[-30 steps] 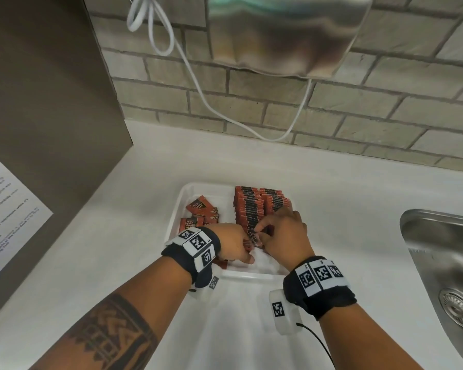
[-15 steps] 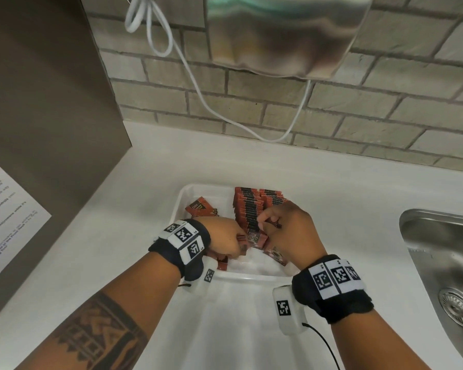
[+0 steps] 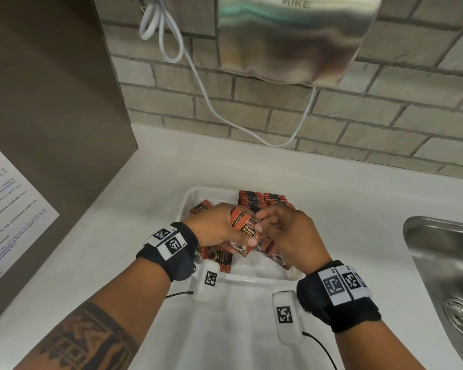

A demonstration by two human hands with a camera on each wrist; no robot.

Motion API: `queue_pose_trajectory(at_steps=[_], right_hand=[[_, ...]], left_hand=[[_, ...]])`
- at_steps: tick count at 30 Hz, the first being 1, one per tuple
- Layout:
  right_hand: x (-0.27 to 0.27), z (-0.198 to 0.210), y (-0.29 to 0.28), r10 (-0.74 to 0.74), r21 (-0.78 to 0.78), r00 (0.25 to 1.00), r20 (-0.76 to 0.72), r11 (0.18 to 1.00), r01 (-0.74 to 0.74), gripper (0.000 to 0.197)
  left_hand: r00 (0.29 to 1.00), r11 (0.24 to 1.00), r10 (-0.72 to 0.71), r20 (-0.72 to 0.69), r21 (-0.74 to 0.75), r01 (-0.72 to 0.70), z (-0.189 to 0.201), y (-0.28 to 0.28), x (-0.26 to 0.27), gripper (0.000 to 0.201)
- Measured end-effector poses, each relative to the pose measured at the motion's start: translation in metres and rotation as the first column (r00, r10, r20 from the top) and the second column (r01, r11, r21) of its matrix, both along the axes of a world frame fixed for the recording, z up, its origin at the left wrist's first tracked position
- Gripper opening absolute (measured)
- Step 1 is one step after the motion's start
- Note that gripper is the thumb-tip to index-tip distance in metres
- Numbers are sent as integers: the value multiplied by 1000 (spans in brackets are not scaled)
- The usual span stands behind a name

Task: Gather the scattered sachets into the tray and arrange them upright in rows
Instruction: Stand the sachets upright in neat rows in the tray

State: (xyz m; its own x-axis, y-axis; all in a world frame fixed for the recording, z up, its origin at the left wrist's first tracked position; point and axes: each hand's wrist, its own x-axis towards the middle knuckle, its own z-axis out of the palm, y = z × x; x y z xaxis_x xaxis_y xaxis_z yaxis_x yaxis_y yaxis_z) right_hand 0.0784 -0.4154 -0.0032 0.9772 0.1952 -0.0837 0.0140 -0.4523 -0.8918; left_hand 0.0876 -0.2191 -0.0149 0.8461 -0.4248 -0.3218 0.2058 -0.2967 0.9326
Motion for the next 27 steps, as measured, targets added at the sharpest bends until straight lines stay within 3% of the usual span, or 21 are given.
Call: queue_pose_trajectory(at_steps=[8,14,17,19,23,27], right_hand=[[6,-3,-9,-41,49,998,49,998,39,5],[10,-3,-13,-66,-67,988,138,995,76,5],[8,-3,-17,-7,-172,979,204,984,43,7],[4,-8,-18,68,-229,969,236,973,-12,9],[8,-33,-17,111,-409,954,280,913,14,9],[15,-48,-14,137,-502,952,272,865,19,6]], left_hand=[[999,997,36,19,-63,-35,-3,-2,-4,55],[982,974,1,188,224,-43,-1,5,-1,47],[942,891,-90,322,449,-68,3,20,1,34],[937,852,-127,325,519,-64,7,25,2,24],[926,719,-324,193,687,108,16,15,-4,25],[905,650,-420,62,717,252,17,-5,-3,30]])
